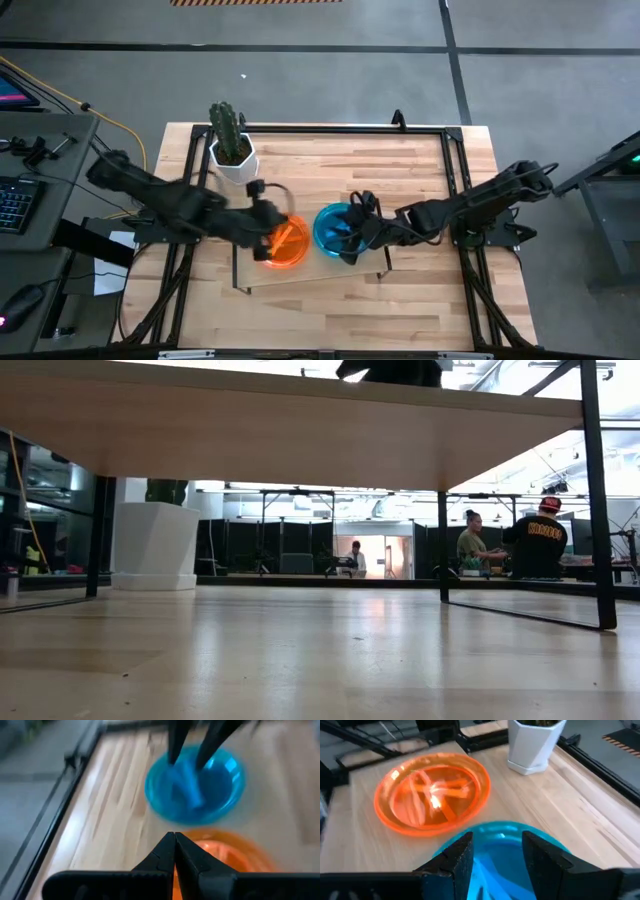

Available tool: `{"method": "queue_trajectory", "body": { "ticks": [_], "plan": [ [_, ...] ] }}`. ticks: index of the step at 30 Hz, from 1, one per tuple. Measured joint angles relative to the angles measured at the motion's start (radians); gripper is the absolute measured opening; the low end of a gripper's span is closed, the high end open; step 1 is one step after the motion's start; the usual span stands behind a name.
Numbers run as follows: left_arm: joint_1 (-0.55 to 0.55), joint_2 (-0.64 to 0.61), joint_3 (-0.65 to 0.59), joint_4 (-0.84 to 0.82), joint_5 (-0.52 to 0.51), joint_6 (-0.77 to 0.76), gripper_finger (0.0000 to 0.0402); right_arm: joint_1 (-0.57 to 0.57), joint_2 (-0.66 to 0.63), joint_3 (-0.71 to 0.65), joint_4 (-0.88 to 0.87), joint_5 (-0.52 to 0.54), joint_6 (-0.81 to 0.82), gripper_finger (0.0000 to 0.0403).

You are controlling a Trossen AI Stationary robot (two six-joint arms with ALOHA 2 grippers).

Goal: Place and stack plates onto a shelf
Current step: Return to Home Position

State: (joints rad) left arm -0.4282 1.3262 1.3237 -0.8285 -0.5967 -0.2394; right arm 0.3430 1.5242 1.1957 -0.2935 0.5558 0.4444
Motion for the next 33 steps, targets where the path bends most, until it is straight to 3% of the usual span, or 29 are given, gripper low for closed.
{"method": "queue_trajectory", "body": {
  "ticks": [5, 9, 14, 19, 22, 29, 33],
  "plan": [
    [-0.05, -0.217, -0.207, 0.334, 0.0, 0.123, 0.0, 0.027, -0.004, 0.0, -0.044, 0.041, 0.003, 0.0151],
    [-0.017, -0.364, -0.383, 0.609, 0.065, 0.235, 0.0, 0.039, -0.004, 0.0, -0.056, 0.064, 0.002, 0.0151],
    [0.149, -0.474, -0.56, 0.841, 0.275, 0.321, 0.0, 0.039, -0.004, 0.0, -0.088, 0.092, 0.005, 0.0151],
    [0.333, -0.514, -0.708, 0.943, 0.555, 0.304, 0.0, 0.037, -0.004, 0.0, -0.158, 0.097, 0.036, 0.0151],
    [0.382, -0.53, -0.81, 1.052, 0.66, 0.284, 0.0, 0.037, -0.004, 0.0, -0.226, 0.116, 0.09, 0.0151],
    [0.389, -0.609, -1.071, 1.364, 0.677, 0.244, 0.0, 0.055, -0.004, 0.0, -0.36, 0.177, 0.233, 0.0151],
    [0.389, -0.709, -1.164, 1.428, 0.677, 0.234, 0.0, 0.071, -0.004, 0.0, -0.364, 0.177, 0.255, 0.0151]
  ]
}}
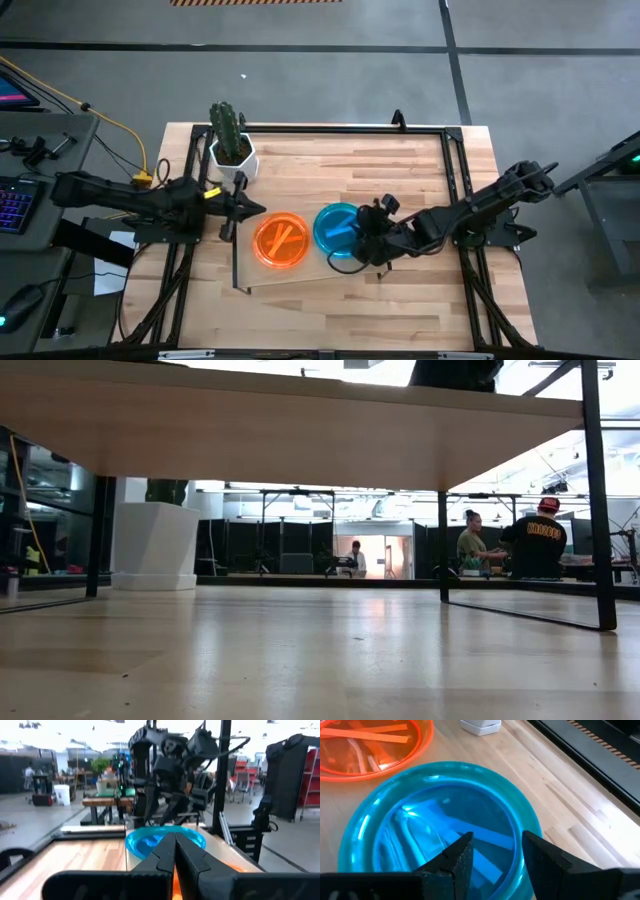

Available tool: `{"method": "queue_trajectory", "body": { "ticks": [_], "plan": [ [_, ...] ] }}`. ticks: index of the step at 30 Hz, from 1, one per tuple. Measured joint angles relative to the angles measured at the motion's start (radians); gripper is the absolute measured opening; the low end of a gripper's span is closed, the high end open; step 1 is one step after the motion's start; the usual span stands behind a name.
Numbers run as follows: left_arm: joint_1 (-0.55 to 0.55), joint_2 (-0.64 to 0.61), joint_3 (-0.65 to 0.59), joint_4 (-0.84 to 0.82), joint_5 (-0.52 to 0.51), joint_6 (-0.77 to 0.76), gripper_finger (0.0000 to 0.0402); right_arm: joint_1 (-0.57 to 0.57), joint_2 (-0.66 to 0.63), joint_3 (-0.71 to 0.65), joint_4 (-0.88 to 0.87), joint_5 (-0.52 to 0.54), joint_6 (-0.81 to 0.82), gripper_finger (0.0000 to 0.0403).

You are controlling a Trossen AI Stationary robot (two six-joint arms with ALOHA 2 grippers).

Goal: Place and stack plates onto a shelf
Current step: Return to Home Position

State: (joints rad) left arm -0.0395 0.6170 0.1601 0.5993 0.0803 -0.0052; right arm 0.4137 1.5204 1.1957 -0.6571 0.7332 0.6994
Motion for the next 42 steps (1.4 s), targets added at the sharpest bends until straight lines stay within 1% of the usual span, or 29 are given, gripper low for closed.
{"method": "queue_trajectory", "body": {
  "ticks": [2, 4, 10, 13, 15, 17, 20, 21, 24, 30, 32, 35, 39, 42],
  "plan": [
    [0.002, -0.066, -0.016, -0.015, 0.0, 0.008, 0.0, 0.008, 0.0, 0.0, 0.0, 0.0, 0.0, 0.0151],
    [0.01, -0.136, -0.017, -0.067, 0.0, 0.015, 0.0, 0.016, 0.0, 0.0, -0.001, 0.0, 0.0, 0.0151],
    [0.032, -0.335, -0.017, -0.303, 0.0, -0.006, 0.0, 0.038, 0.0, 0.0, -0.016, 0.0, 0.0, 0.0151],
    [0.031, -0.398, -0.018, -0.383, -0.001, -0.031, 0.0, 0.049, 0.0, 0.0, -0.025, -0.001, 0.0, 0.0151],
    [0.028, -0.429, -0.019, -0.405, -0.001, -0.036, 0.0, 0.054, 0.0, 0.0, -0.028, 0.0, 0.0, 0.0151],
    [0.021, -0.449, -0.046, -0.373, -0.001, -0.039, 0.0, 0.058, 0.0, 0.0, -0.03, 0.006, 0.008, 0.0151],
    [0.011, -0.471, -0.134, -0.298, -0.002, -0.04, 0.0, 0.059, -0.006, 0.0, -0.053, 0.022, 0.042, 0.0151],
    [0.01, -0.476, -0.15, -0.299, -0.005, -0.041, 0.0, 0.059, -0.011, 0.0, -0.062, 0.024, 0.053, 0.0151],
    [0.018, -0.485, -0.142, -0.303, -0.011, -0.046, 0.0, 0.061, -0.031, 0.0, -0.087, 0.026, 0.073, 0.0151],
    [0.028, -0.529, -0.142, -0.294, 0.037, -0.041, 0.0, 0.095, -0.095, 0.0, -0.156, 0.037, 0.082, 0.0151],
    [0.028, -0.537, -0.142, -0.3, 0.069, -0.044, 0.0, 0.122, -0.119, 0.0, -0.195, 0.065, 0.086, 0.0151],
    [0.028, -0.537, -0.142, -0.319, 0.067, -0.045, 0.0, 0.181, -0.15, 0.0, -0.285, 0.129, 0.109, 0.0151],
    [0.028, -0.537, -0.142, -0.317, 0.064, -0.046, 0.0, 0.271, -0.19, 0.0, -0.44, 0.229, 0.267, 0.0147],
    [0.028, -0.537, -0.142, -0.316, 0.064, -0.054, 0.0, 0.334, -0.219, 0.0, -0.519, 0.306, 0.398, 0.0132]
  ]
}}
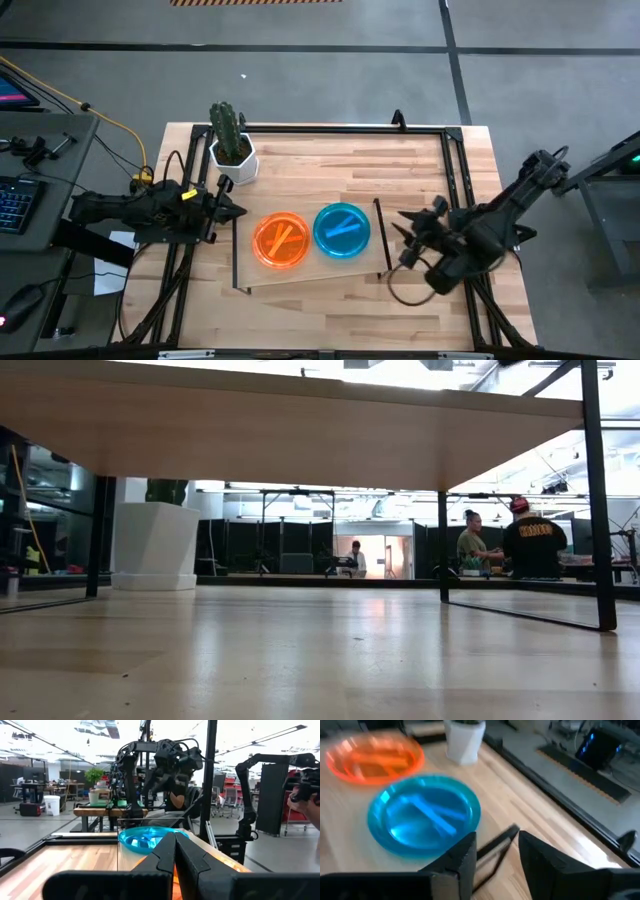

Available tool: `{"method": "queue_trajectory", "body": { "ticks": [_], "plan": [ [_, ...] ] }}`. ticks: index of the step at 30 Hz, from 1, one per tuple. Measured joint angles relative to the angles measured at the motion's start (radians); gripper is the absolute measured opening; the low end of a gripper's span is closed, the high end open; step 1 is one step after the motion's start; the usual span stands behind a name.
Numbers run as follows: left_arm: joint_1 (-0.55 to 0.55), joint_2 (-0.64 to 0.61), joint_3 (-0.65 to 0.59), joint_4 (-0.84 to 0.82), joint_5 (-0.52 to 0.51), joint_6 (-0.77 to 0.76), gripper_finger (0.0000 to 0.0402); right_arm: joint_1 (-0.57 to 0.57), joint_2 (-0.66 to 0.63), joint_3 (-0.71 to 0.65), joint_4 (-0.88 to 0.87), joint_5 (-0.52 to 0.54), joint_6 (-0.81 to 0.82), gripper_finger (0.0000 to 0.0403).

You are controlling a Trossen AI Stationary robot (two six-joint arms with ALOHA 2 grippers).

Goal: Place and stack plates onto a shelf
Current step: Return to Home Position

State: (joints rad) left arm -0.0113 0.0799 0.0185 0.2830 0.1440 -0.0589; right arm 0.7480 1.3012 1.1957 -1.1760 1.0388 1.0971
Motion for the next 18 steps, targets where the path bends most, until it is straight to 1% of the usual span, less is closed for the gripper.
{"method": "queue_trajectory", "body": {
  "ticks": [3, 6, 9, 11, 12, 14, 18],
  "plan": [
    [0.0, 0.0, 0.0, 0.007, 0.0, 0.0, 0.0, 0.043, -0.021, 0.0, 0.0, 0.074, 0.028, 0.0108],
    [0.0, 0.0, 0.0, 0.013, 0.0, 0.0, 0.0, 0.05, -0.024, 0.0, 0.005, 0.106, 0.028, 0.0075],
    [0.0, 0.0, 0.0, 0.013, 0.0, 0.0, 0.0, 0.017, -0.018, 0.0, 0.013, 0.127, 0.051, 0.0037],
    [0.0, 0.0, 0.0, 0.012, 0.0, 0.001, 0.0, -0.022, -0.009, 0.0, 0.012, 0.156, 0.079, 0.0013],
    [0.0, 0.0, 0.0, 0.013, -0.001, 0.0, 0.0, -0.042, -0.004, 0.0, 0.013, 0.177, 0.085, 0.0007],
    [0.0, 0.0, 0.0, 0.012, -0.001, 0.0, 0.0, -0.09, 0.001, 0.0, 0.012, 0.192, 0.086, 0.0006],
    [0.0, 0.0, 0.0, -0.002, -0.001, 0.0, 0.0, -0.179, 0.001, 0.0, 0.013, 0.17, 0.073, 0.0025]
  ]
}}
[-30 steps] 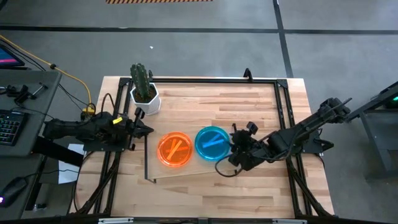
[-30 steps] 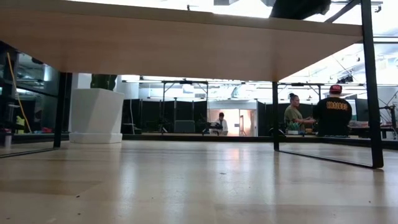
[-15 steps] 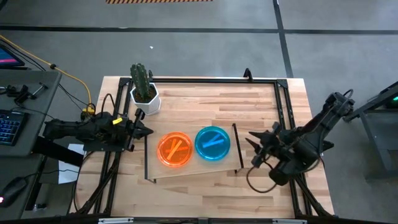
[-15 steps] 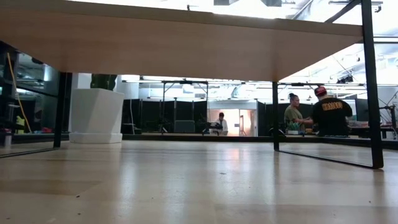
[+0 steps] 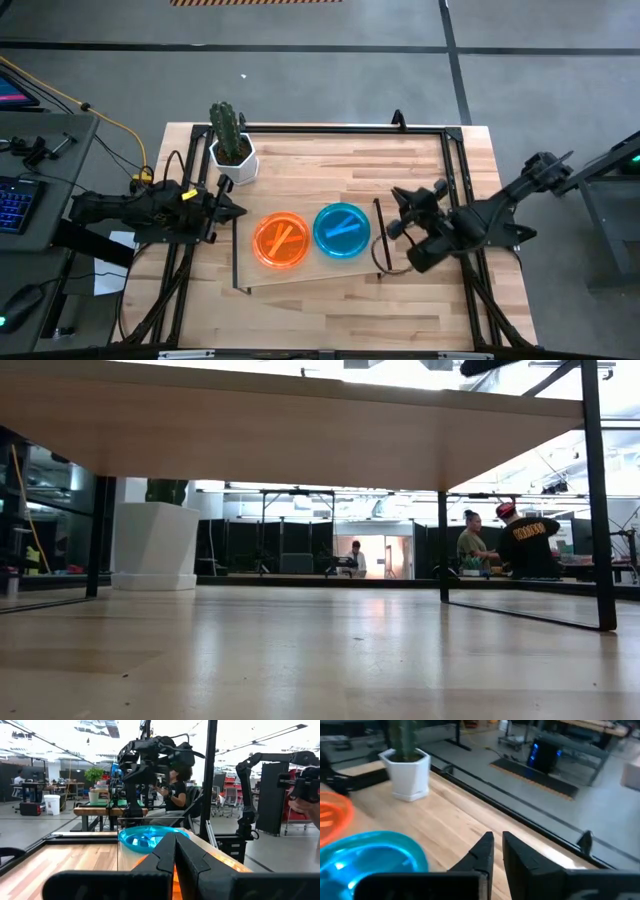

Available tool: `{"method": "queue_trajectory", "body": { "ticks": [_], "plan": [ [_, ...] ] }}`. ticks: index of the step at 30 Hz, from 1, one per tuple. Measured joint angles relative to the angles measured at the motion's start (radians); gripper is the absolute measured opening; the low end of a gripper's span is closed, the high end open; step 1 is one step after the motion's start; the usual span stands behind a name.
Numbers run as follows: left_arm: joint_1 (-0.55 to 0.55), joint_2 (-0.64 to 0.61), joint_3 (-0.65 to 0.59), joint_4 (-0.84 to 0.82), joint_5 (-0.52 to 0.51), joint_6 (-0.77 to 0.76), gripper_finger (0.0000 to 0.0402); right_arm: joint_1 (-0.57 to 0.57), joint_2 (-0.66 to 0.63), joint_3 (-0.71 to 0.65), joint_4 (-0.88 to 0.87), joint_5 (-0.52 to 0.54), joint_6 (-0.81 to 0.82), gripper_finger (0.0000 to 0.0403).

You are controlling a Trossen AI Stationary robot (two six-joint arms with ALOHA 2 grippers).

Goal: Place and stack plates onto a shelf
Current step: Return to Home Position

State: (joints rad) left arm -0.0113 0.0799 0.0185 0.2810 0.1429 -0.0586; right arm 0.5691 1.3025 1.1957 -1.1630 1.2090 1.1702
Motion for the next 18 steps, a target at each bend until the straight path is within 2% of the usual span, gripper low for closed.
{"method": "queue_trajectory", "body": {
  "ticks": [4, 11, 13, 18],
  "plan": [
    [0.0, 0.0, 0.0, -0.015, 0.0, 0.0, 0.0, -0.058, 0.0, 0.0, 0.0, -0.059, -0.004, 0.0034],
    [0.0, 0.0, 0.0, -0.032, -0.001, 0.0, 0.0, -0.117, 0.0, 0.0, 0.03, -0.307, 0.029, 0.0036],
    [0.0, 0.0, 0.0, -0.031, -0.001, 0.0, 0.0, -0.124, 0.0, 0.0, 0.047, -0.325, 0.017, 0.0036],
    [0.0, 0.0, 0.0, -0.031, -0.001, 0.0, 0.0, -0.125, 0.008, 0.0, 0.118, -0.294, -0.213, 0.0036]
  ]
}}
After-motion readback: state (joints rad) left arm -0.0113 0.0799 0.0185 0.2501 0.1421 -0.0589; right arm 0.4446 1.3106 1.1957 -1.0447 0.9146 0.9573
